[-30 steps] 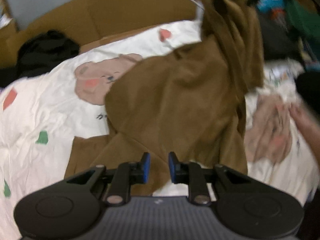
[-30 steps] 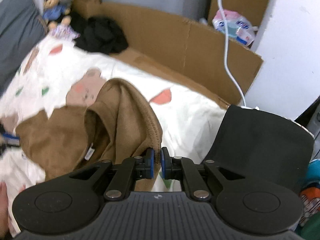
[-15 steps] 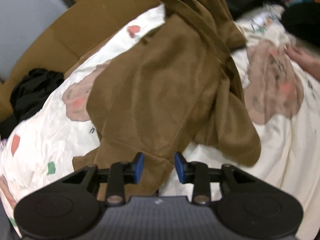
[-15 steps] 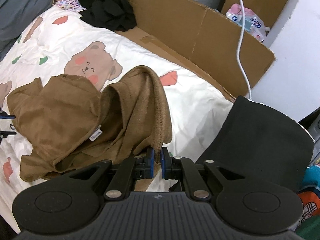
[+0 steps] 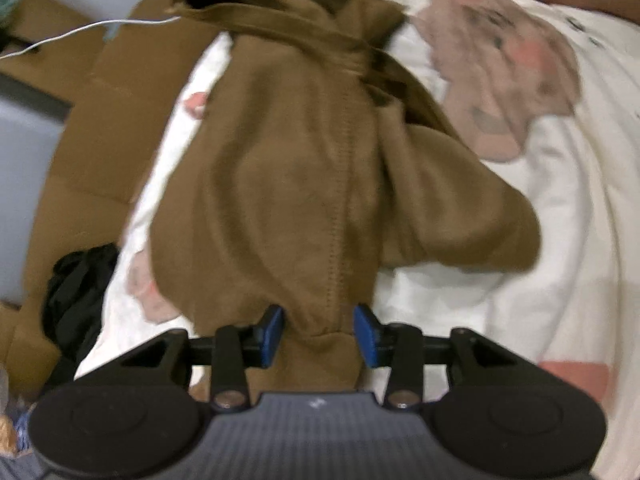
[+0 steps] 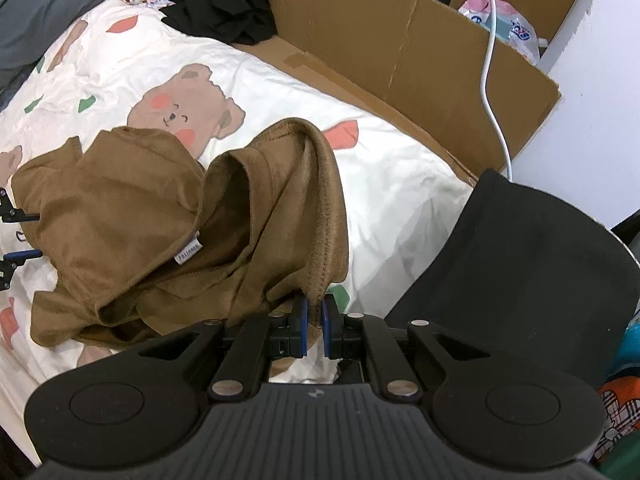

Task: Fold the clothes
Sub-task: 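Close the left gripper on the brown shirt hem while the right gripper holds its edge, then lift the brown shirt off the bed with both grippers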

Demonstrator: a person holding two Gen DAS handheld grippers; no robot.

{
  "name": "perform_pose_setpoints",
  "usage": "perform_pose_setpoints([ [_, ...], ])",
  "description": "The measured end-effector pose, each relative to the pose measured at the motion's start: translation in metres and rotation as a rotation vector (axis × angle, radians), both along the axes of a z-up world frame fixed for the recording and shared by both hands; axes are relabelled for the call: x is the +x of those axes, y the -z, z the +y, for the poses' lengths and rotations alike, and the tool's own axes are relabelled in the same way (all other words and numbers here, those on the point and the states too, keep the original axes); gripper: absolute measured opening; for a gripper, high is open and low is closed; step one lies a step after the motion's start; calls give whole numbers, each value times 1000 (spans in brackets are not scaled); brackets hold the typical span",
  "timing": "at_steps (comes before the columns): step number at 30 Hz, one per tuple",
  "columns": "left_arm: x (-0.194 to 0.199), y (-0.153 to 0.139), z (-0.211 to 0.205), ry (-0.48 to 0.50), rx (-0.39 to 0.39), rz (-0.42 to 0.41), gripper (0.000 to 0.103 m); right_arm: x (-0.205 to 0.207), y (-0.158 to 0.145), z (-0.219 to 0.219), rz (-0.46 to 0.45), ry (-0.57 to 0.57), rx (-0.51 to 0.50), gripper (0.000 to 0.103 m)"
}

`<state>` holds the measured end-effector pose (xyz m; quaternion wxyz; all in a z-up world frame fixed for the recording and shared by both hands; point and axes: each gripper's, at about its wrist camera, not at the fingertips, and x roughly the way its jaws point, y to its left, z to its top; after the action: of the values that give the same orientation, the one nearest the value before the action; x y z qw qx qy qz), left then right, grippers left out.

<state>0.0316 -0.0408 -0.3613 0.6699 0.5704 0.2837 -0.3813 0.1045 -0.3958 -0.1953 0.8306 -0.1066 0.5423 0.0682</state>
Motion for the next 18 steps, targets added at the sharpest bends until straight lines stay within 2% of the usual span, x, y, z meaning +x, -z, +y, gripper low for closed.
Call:
perform_pose_setpoints([
  [5,1,11,-2,-24,41,-12,42,-4,5,-5,12,7,8,7],
  [9,3,10,-3,-22,38,13,29,-8,8,-6,19,0,11,8],
  [18,-8,4,4,12,21,-78,29,-8,7,-6,26,-14,13,8],
])
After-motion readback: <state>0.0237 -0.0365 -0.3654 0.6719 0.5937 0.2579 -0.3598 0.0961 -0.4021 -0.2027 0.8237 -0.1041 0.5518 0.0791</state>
